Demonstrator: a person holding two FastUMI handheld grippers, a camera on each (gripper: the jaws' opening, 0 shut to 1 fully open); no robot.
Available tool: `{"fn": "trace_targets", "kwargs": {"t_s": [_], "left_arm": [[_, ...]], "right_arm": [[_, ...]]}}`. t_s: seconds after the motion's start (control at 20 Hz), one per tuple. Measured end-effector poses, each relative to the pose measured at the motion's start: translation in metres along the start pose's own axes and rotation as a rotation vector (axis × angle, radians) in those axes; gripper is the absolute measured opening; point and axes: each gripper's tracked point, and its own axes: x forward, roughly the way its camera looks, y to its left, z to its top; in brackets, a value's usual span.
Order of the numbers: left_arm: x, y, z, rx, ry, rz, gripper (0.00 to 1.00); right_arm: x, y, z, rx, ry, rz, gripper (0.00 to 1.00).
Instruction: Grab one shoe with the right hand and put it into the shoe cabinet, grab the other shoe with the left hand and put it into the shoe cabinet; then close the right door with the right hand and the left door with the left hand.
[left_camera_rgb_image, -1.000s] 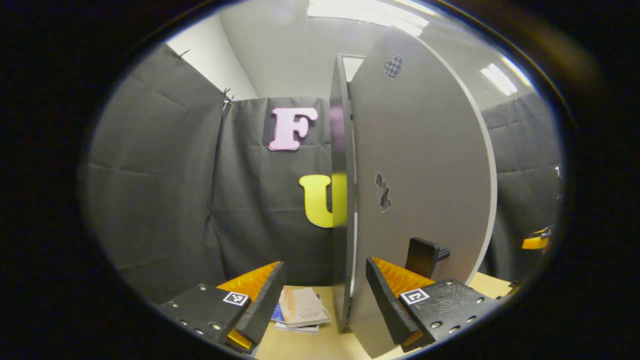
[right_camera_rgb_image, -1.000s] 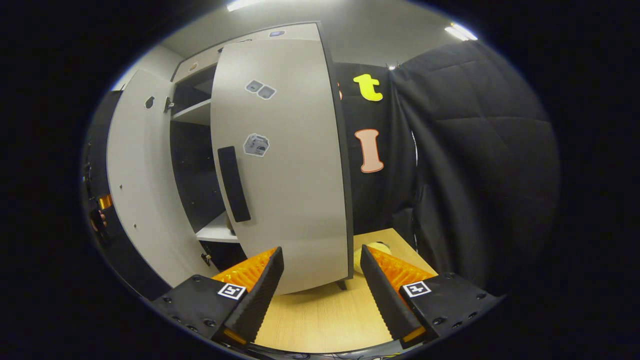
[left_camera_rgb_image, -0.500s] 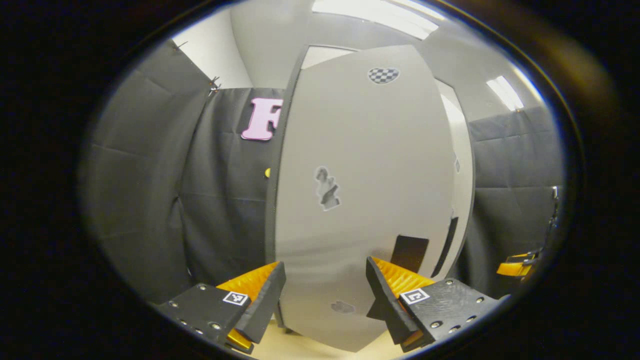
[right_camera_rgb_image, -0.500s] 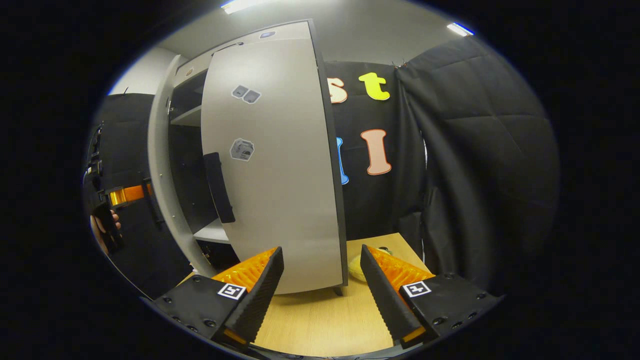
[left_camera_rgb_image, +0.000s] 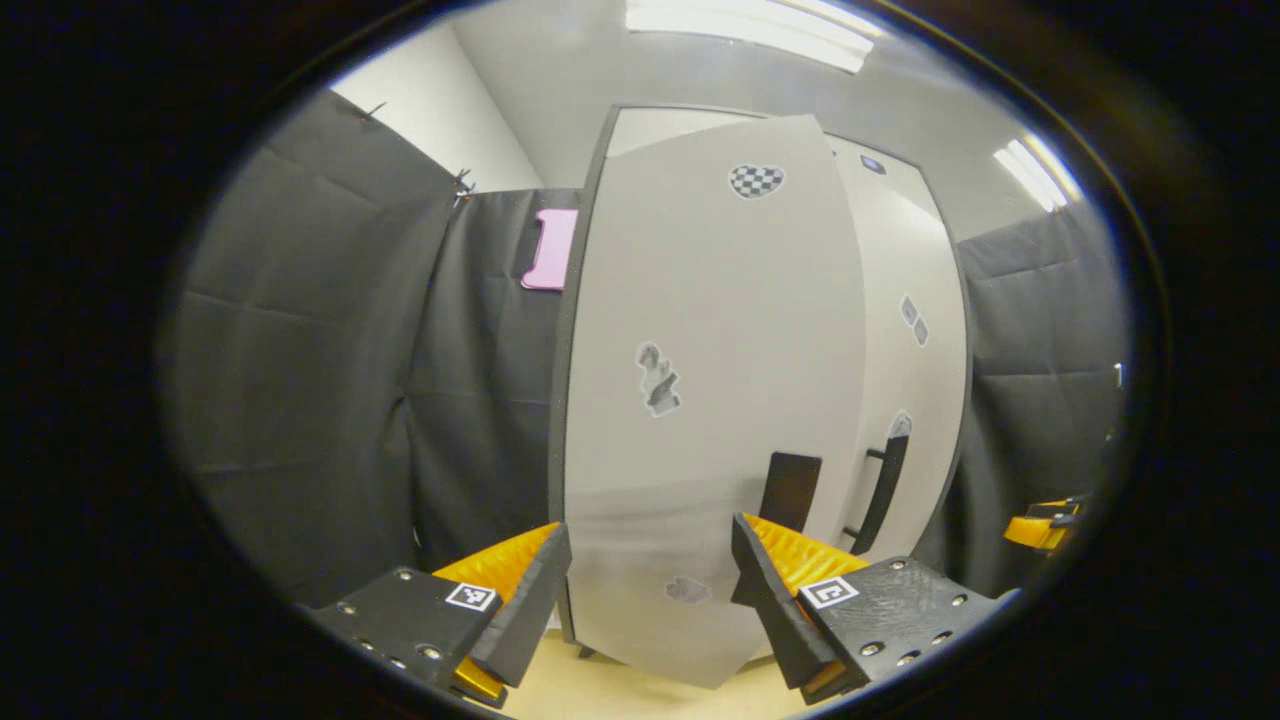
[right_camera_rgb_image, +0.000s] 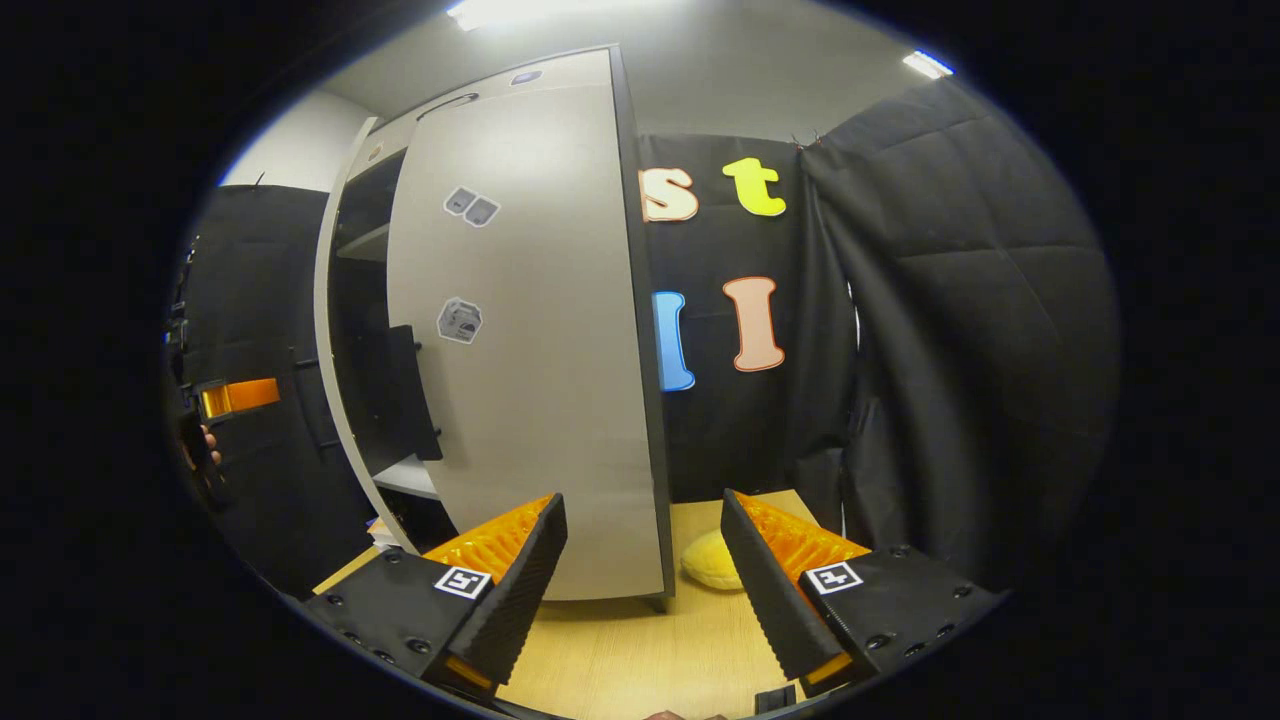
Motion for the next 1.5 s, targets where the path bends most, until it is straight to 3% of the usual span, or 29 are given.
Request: {"fn": "trace_targets", "kwargs": {"t_s": [0.3, 0.6, 0.9, 0.95, 1.0, 1.5], "left_arm": [[-0.062, 0.027, 0.009, -0.001, -0.068, 0.073, 1.0], [-0.105, 0.028, 0.008, 0.022, -0.129, 0.089, 1.0], [-0.128, 0.029, -0.02, -0.013, -0.085, 0.111, 1.0], [-0.131, 0.029, -0.022, -0.027, -0.083, 0.111, 1.0], [-0.134, 0.03, -0.022, -0.035, -0.082, 0.115, 0.93], [-0.157, 0.044, -0.022, -0.056, -0.084, 0.152, 0.93]], "right_arm": [[0.019, 0.018, 0.02, -0.027, -0.04, 0.005, 0.98], [0.017, 0.022, 0.019, -0.009, -0.065, -0.055, 0.98], [0.009, 0.032, 0.003, -0.03, -0.044, -0.067, 0.98], [0.01, 0.034, 0.002, -0.036, -0.034, -0.062, 0.98], [0.01, 0.036, 0.001, -0.039, -0.027, -0.056, 0.98], [0.018, 0.053, 0.015, -0.051, -0.047, -0.03, 0.98]]}}
